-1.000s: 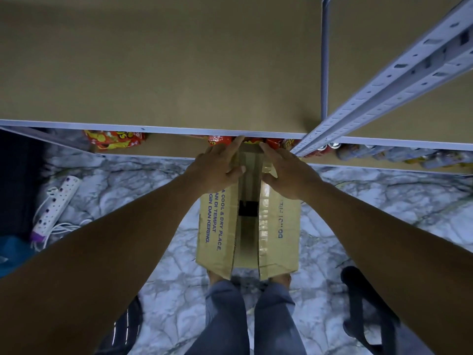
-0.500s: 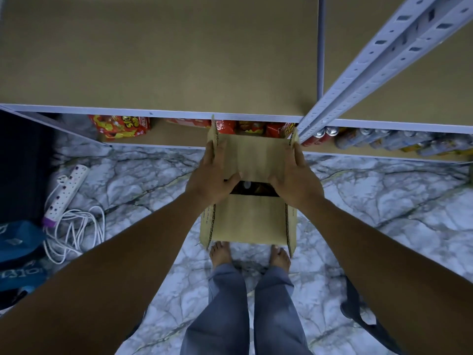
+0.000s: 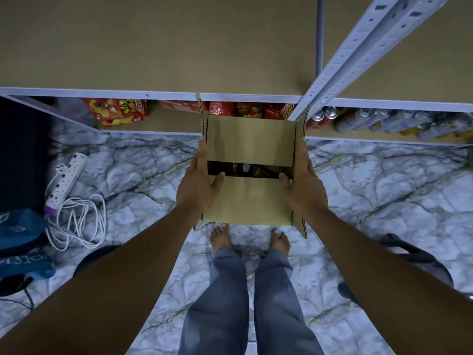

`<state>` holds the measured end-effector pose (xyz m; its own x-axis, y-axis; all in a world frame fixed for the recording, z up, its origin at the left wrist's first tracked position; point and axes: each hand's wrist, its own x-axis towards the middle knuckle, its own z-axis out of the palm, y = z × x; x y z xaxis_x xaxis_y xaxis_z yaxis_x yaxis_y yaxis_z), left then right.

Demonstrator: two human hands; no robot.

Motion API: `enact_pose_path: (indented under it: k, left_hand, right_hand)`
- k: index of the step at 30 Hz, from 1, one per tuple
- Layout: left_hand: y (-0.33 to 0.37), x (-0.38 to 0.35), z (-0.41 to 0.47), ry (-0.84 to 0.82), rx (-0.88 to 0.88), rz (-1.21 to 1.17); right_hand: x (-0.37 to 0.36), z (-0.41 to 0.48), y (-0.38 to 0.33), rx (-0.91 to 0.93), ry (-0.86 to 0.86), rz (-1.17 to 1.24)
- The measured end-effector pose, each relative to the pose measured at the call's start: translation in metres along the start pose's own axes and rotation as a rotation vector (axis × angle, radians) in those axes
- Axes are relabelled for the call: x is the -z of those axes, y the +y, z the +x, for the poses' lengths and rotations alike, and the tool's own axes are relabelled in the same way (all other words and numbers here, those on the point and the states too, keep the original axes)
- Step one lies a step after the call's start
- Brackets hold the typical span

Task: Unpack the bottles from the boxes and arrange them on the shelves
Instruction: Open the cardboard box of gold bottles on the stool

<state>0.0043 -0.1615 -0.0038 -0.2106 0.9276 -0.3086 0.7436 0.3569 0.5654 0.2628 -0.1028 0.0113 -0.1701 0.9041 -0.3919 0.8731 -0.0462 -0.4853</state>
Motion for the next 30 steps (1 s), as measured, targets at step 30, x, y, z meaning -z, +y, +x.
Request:
enact_pose_path:
  k: [30]
  left_hand:
    - [-0.010, 0.036, -0.004, -0.049, 0.188, 0.236]
  right_hand:
    - [0.025, -0.013, 0.017, -0.163, -0.019, -0.060]
